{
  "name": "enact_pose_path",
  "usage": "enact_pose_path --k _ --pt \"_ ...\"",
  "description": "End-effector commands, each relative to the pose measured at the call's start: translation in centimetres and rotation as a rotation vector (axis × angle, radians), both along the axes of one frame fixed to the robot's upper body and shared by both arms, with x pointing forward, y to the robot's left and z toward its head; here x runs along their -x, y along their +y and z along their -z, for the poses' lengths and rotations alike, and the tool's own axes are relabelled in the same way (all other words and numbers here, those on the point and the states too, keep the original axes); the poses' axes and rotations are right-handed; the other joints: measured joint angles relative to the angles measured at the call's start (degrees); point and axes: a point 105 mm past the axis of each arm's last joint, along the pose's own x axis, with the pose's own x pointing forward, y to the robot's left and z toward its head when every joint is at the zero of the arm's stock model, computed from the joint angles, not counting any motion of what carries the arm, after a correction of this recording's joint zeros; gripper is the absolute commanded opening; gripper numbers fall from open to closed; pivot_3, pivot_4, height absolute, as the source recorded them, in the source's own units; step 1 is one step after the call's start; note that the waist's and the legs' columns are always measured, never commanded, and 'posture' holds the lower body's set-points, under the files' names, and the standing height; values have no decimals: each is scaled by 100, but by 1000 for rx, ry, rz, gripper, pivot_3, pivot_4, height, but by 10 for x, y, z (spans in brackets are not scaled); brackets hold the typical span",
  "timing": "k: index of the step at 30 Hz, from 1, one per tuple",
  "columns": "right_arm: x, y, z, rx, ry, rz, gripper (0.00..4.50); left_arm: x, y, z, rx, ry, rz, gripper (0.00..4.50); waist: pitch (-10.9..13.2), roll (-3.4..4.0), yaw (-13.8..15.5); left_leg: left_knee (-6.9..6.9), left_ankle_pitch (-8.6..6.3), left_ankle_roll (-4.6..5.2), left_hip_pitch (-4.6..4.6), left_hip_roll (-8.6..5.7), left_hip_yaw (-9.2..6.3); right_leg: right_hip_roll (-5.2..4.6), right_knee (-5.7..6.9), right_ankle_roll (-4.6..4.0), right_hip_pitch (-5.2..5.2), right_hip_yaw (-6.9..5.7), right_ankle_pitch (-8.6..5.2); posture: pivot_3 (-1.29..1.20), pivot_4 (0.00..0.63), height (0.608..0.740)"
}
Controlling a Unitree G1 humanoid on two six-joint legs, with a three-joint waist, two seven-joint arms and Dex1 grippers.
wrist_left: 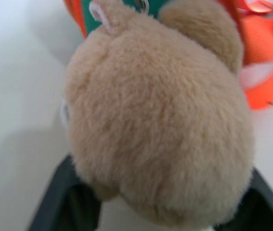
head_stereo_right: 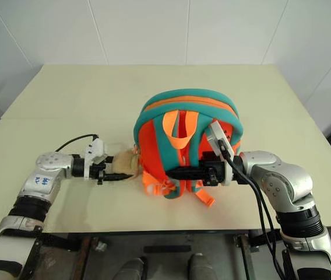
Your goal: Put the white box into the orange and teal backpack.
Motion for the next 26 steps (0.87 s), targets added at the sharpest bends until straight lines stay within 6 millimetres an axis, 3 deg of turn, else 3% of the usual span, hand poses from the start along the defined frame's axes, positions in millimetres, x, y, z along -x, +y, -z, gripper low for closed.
enact_pose_path --k 1,3,8,12,16,21,26 --pt "-7 -22 -24 -72 -75 101 2283 13 6 -28 29 -69 -10 4072 0 0 32 -1 0 0 0 0 -1 0 -1 -1 0 -1 -1 0 150 740" --pt "-9 -34 -22 -57 -69 145 2977 22 9 -35 36 -72 -16 4500 0 0 57 0 0 1 1 0 0 0 -2 -2 3 -1 -1 0 150 740" --pt "-5 -62 -5 72 -97 224 4471 44 16 -44 53 -61 -39 4500 0 0 62 -1 -2 3 -1 -4 1 -8 -18 -2 9 -1 -1 0 150 740" --pt "0 -94 5 153 -108 306 4471 56 19 -47 61 -46 -53 4500 0 0 56 -1 -3 4 1 -4 3 -7 -18 -3 10 -1 -2 0 150 740" --pt "2 -119 12 184 -98 375 4471 53 20 -58 103 -77 -87 4500 0 -1 54 2 -3 4 6 -3 5 -6 -20 -3 18 -1 -2 0 150 740" --pt "1 -129 18 266 -148 384 4471 54 23 -60 66 -85 -62 4500 1 1 26 4 -2 5 12 -2 11 -4 -23 -7 21 1 1 0 150 740" --pt "-10 -139 8 292 -228 411 4471 60 22 -67 55 -67 -43 4500 1 1 38 3 -2 5 10 -1 11 -4 -34 -5 24 1 2 0 150 740"
